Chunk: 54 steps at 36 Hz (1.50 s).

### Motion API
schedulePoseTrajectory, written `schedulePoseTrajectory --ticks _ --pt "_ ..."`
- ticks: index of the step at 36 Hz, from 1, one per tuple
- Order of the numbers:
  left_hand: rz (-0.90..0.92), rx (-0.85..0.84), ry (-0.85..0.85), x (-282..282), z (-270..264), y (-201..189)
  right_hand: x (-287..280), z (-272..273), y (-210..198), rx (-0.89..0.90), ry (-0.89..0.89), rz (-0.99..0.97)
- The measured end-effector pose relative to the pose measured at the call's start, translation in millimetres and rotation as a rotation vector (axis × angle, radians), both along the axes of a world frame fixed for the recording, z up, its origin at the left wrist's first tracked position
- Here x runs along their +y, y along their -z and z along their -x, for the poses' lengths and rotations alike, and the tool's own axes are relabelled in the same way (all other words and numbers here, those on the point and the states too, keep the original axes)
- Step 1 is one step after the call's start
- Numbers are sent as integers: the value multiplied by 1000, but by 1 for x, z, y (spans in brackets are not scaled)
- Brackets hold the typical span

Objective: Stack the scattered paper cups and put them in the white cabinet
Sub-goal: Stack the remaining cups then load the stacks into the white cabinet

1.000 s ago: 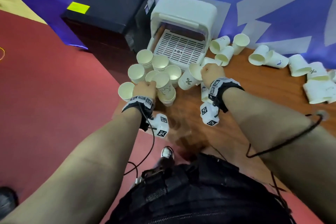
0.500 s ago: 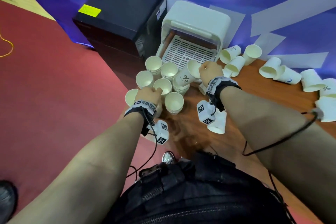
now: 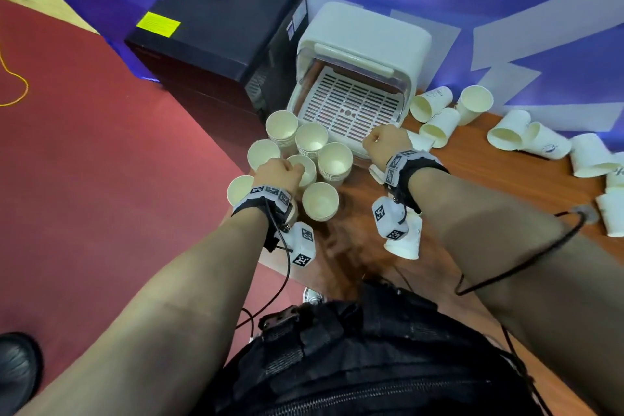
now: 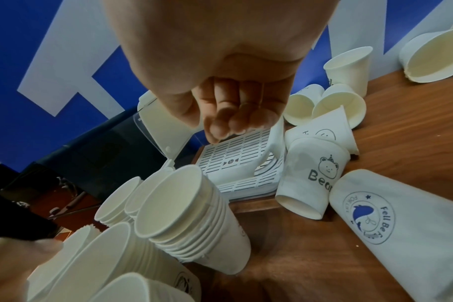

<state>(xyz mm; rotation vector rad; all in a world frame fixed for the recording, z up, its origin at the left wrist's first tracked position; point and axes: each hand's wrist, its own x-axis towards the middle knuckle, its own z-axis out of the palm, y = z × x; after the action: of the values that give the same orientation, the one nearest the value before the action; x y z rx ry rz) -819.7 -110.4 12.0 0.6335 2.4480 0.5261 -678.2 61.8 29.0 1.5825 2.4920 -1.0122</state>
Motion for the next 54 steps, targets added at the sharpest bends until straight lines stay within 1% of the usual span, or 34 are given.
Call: schedulePoseTrajectory --ticks 5,8,11,13,16,22,25,28,31,35,39,43,45,46,49,54 --pt "-38 -3 58 6 -3 -6 0 -19 -8 -14 20 -17" --pt "-40 -4 112 15 -12 -11 -3 -38 -13 -40 28 -45" --pt "-50 24 226 28 -27 -14 -9 -66 -16 -67 93 -56" --pt "-60 38 298 38 -42 -14 -14 -89 -18 -115 142 -57" --pt "-126 15 370 51 -70 -7 -22 -133 -14 -178 223 -22" --pt "-109 -11 517 76 -131 4 -36 -229 -7 -309 392 94" --pt "-60 -87 563 84 -156 8 -40 -264 -5 -311 455 89" --pt "-78 -91 594 89 -175 12 -35 -286 -2 -280 520 85" --pt "-65 -72 613 97 -192 12 -25 -302 1 -249 553 83" --pt "-28 -42 587 113 -213 2 -5 -316 11 -164 561 93" --pt "23 4 517 137 -239 -3 20 -337 16 -113 505 108" --pt "40 20 448 161 -277 -3 52 -380 15 -121 436 96" --pt "53 24 455 181 -301 1 77 -411 16 -136 422 85" --pt "59 9 460 184 -305 1 82 -417 16 -143 417 79" --pt "76 -22 489 206 -336 5 109 -454 17 -168 469 47" --pt "111 -42 596 238 -382 4 144 -497 23 -187 499 56"
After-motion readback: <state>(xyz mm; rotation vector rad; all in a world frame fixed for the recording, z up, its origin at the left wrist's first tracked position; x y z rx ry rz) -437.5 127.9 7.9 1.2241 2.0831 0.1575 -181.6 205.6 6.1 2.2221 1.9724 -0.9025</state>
